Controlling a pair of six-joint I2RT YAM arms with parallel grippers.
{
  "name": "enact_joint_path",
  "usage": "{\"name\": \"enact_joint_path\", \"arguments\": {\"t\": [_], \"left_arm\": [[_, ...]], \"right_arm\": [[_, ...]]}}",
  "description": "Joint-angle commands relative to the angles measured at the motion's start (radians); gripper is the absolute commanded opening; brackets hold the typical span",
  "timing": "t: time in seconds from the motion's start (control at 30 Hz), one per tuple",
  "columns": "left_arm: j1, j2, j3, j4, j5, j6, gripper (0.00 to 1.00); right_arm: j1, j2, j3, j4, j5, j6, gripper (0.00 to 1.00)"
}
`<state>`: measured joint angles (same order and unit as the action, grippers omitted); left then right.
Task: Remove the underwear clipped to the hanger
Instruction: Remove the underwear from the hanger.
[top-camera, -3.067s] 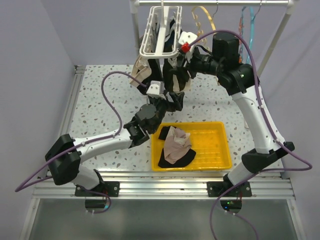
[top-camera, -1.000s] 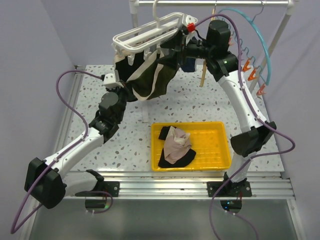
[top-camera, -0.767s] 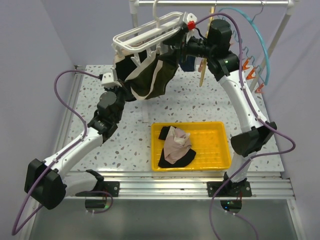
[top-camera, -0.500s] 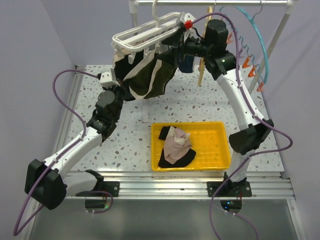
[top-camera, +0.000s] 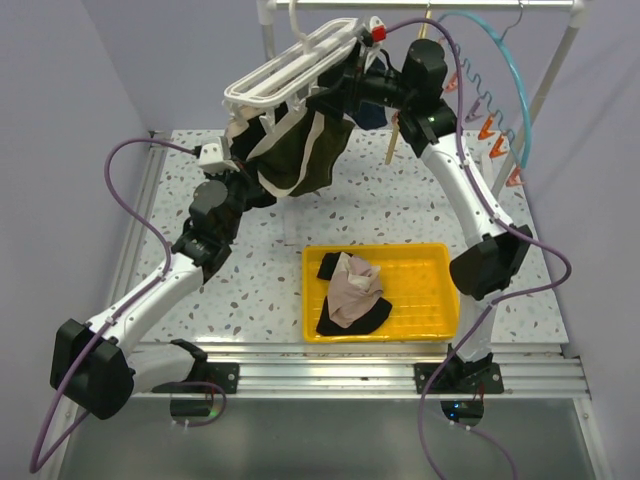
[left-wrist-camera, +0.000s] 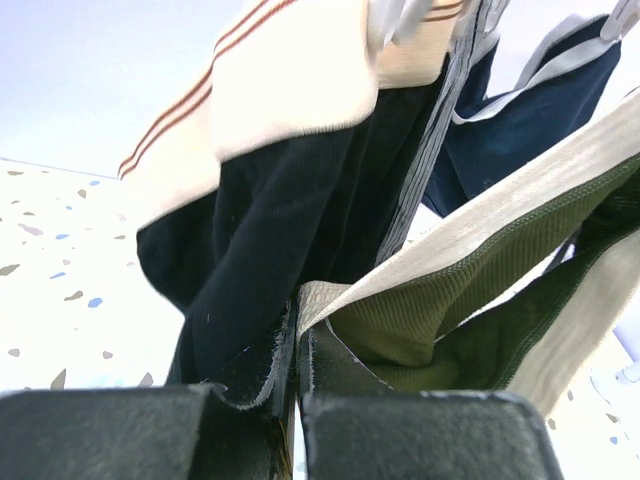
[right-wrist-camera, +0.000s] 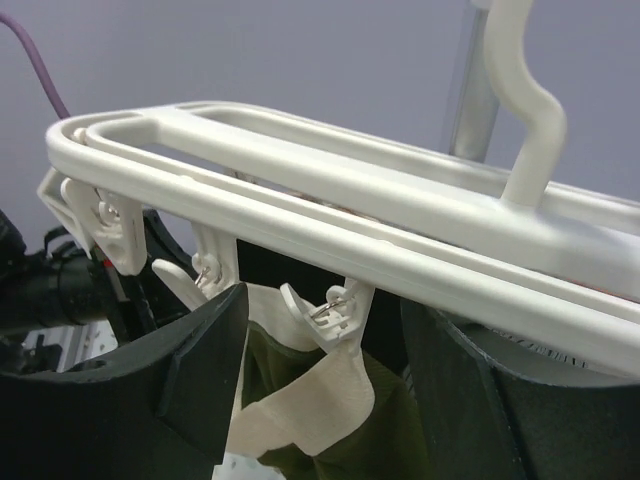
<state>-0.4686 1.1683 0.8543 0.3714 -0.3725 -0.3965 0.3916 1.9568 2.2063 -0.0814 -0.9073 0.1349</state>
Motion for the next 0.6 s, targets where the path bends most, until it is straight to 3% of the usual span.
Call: {"name": "enact_joint_path", "arguments": {"t": [0.0, 0.3, 0.57], "left_arm": [[0.013, -0.009, 0.029, 0.001, 0.003, 0.019, 0.0], [0.016, 0.007, 0.034, 0.009, 0.024, 0.008, 0.0], [0.016, 0.014, 0.034, 0.012, 0.046, -0.007, 0.0]], "right_arm": [[0.001, -0.01, -0.006, 0.235, -0.022, 0.17, 0.66], [0.001, 0.002, -0.049, 0.288, -0.022, 0.256, 0.51], [0.003, 0.001, -0.095, 0.318, -0.005, 0.319, 0.51]]}}
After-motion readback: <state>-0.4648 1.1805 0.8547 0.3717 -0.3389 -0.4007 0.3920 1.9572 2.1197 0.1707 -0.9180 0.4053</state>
